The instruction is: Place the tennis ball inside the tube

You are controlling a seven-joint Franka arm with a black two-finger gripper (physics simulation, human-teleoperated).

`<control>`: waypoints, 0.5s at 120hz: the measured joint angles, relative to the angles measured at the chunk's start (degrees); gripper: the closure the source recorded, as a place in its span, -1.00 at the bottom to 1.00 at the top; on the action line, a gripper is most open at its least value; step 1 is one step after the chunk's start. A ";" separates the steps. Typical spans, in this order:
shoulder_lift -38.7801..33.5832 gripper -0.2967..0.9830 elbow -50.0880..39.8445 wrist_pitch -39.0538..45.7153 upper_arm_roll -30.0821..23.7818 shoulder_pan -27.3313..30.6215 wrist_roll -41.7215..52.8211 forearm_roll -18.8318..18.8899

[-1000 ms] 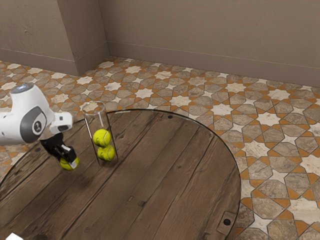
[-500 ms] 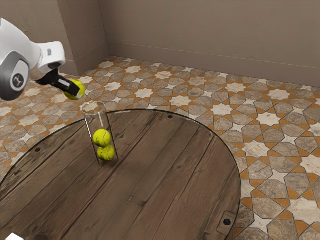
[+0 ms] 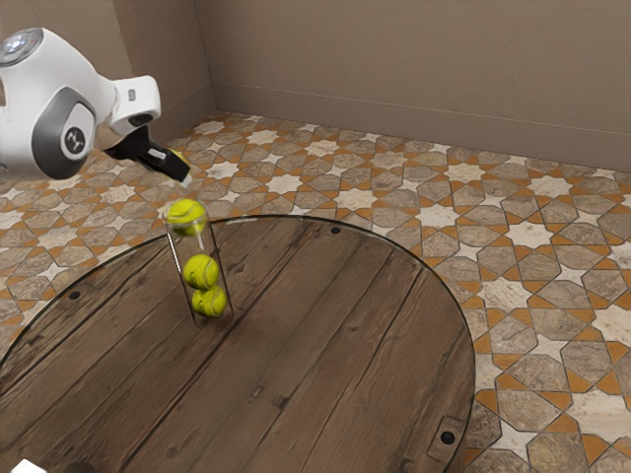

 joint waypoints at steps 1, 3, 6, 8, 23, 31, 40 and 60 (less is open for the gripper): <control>0.03 -0.37 0.14 -0.01 -0.01 -0.01 0.07 -0.02; 0.07 -0.39 0.55 -0.10 -0.03 -0.05 0.22 -0.06; 0.19 -0.40 1.86 -0.71 -0.05 -0.28 0.42 -0.08; 0.35 -0.41 3.27 -1.63 -0.06 -0.45 0.55 -0.08; 3.58 -0.47 13.70 -13.23 -0.61 -0.78 1.34 1.31; 8.14 -0.49 21.60 -21.20 -2.53 -0.79 1.74 4.32; 14.79 -0.50 32.13 -30.19 -3.93 -3.03 2.24 8.99; 20.39 -0.52 39.96 -42.20 -4.85 -6.88 4.57 16.07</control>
